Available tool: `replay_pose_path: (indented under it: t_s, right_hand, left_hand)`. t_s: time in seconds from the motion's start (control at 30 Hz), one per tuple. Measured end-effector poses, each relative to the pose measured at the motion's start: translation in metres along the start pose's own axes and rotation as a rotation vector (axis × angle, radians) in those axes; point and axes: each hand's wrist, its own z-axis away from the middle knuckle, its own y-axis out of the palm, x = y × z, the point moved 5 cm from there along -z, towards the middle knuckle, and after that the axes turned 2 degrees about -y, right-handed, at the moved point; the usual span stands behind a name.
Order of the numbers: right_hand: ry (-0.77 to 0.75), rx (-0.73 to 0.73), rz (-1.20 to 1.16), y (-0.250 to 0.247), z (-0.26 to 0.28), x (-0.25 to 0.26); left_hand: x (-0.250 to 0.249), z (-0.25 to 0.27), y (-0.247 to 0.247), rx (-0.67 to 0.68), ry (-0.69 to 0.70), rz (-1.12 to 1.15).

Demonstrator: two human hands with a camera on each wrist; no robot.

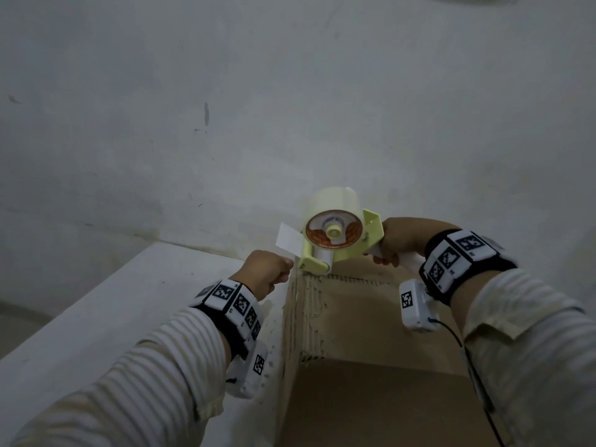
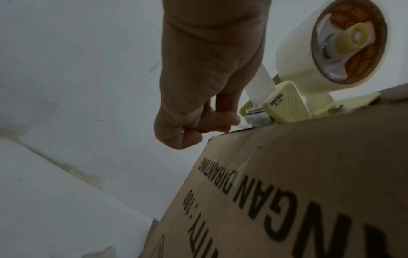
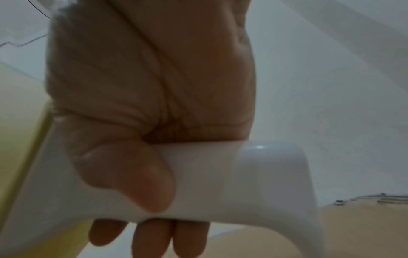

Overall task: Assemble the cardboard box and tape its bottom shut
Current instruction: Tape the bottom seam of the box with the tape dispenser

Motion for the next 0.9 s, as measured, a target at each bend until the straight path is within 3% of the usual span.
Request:
replay_pose_path:
  t_s: [0.2,0.5,0.6,0.67,0.73,0.9]
  right_hand:
    - [0.017,0.037,0.022,0.011,-0.004,0.001]
    - [0.035,-0.001,0.085,0.020,0.000,0.002]
    - [0.040,-0.002,0.111,0.020,0.000,0.002]
    - [0.045,0.005,0.105,0.021,0.000,0.002]
    - [0.046,0.006,0.118,0.022,0.000,0.002]
    - [0.057,-0.015,0.138,0.022,0.002,0.002]
  left_hand:
    - [0.020,-0.002,0.009,0.025,-0.064,0.036]
    - [0.026,-0.007,0.025,0.081,-0.019,0.030]
    - [0.029,-0.002,0.022,0.061,-0.086,-0.069]
    - [0.042,-0.001,0.013,0.034,-0.159,-0.250]
    - [0.045,-0.002,0.008,0.016,-0.106,-0.314]
    - [0.020,0.007,0.013,0.002,0.151,-0.024]
